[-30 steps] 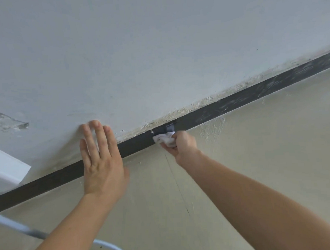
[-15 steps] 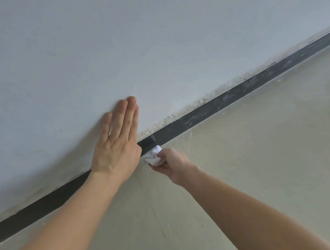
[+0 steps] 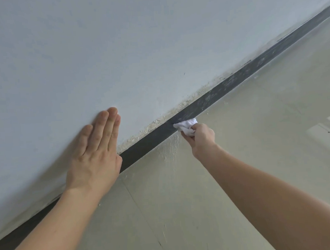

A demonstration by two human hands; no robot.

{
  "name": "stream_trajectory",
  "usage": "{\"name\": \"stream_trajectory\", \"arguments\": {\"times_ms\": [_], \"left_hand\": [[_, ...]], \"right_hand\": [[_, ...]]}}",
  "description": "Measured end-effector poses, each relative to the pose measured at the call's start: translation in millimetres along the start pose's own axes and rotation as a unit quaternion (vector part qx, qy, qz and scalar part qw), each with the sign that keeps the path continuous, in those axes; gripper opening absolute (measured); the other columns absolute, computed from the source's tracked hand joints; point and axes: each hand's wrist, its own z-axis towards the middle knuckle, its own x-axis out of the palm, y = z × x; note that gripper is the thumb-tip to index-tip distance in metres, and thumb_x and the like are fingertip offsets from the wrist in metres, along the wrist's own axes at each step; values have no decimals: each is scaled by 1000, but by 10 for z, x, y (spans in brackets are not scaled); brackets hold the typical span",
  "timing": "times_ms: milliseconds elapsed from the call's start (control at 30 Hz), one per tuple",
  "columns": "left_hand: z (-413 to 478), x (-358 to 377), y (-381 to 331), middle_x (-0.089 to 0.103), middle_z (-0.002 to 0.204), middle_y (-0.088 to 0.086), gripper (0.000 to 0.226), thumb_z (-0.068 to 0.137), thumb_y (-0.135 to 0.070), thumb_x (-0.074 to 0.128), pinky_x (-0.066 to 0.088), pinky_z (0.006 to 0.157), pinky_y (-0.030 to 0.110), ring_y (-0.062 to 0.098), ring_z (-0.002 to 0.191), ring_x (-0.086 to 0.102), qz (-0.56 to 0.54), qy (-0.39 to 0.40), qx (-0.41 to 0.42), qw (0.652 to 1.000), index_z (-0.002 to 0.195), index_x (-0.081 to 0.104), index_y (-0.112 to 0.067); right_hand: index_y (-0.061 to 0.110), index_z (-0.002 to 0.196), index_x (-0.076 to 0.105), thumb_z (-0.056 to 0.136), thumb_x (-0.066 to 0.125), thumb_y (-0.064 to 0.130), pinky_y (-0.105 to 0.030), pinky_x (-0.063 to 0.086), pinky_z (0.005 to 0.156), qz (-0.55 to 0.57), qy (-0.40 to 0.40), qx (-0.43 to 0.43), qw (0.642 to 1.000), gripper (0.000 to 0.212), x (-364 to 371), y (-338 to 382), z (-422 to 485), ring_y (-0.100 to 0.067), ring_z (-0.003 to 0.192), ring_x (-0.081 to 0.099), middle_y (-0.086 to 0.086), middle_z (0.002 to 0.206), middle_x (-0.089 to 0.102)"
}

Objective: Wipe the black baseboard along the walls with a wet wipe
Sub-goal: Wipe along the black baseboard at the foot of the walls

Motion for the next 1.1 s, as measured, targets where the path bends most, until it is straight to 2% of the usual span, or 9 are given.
{"name": "stream_trajectory", "arguments": {"times_ms": [100,233,400,467,600,700,867,1000,1100], "left_hand": [[-8,31,-34,-6,159,14,69,86,-21,28,-7,119,37,23,146,-11,3,-6,-5,1000,150,11,0],[-10,34,-104,-5,158,16,69,86,-20,25,-1,117,39,25,146,-11,8,-10,-8,1000,150,10,2],[-21,48,7,-10,158,14,78,79,-18,35,-6,117,36,23,145,-14,28,-13,9,999,150,8,-1],[-21,49,18,-12,158,13,81,78,-19,37,-9,117,36,23,145,-17,42,-11,9,999,151,7,-1],[-18,56,-37,-12,158,14,81,79,-21,37,-7,117,37,25,144,-19,50,-6,4,999,151,6,-1],[-43,81,-46,-10,158,15,78,80,-19,34,-9,116,39,27,144,-18,64,-12,4,998,151,7,-2],[-54,71,-17,-6,158,15,70,83,-12,23,-10,117,40,27,145,-12,65,-10,14,998,151,9,-2],[-44,49,29,-6,159,13,74,83,-18,31,-7,117,37,24,145,-5,54,-16,26,998,151,8,-2],[-19,110,34,-5,159,14,73,84,-20,33,-6,117,37,26,146,-10,64,-29,33,997,151,11,-3]], "right_hand": [[-2,80,55,84,37,-8,-37,54,91,-66,18,72,995,19,40,-166,-223,-26,77,63,-18,78,68],[-4,71,54,83,42,-10,-36,55,89,-136,163,144,966,18,329,-549,-583,-29,77,64,-22,77,65],[7,61,48,80,34,-12,-37,56,82,-153,143,75,975,30,497,-457,-315,-18,54,50,-12,68,51],[5,63,49,79,34,-11,-38,58,79,-116,75,42,990,27,395,-220,-144,-20,52,51,-14,69,53],[-1,67,56,81,48,-12,-37,55,89,-80,-47,-29,995,20,110,203,-127,-25,73,64,-14,72,61],[-2,64,55,84,46,-10,-36,54,90,-160,-16,19,987,23,85,10,-386,-23,69,60,-13,63,62],[-8,84,57,78,41,-12,-36,58,84,-195,144,110,964,17,478,-583,-625,-30,77,63,-27,90,65],[8,76,47,87,45,-6,-33,60,69,-196,84,54,976,18,580,-336,-462,-21,66,59,-10,77,54],[0,79,52,84,42,-13,-37,59,68,-172,16,33,984,17,434,60,-202,-28,66,62,-16,74,58]]}}
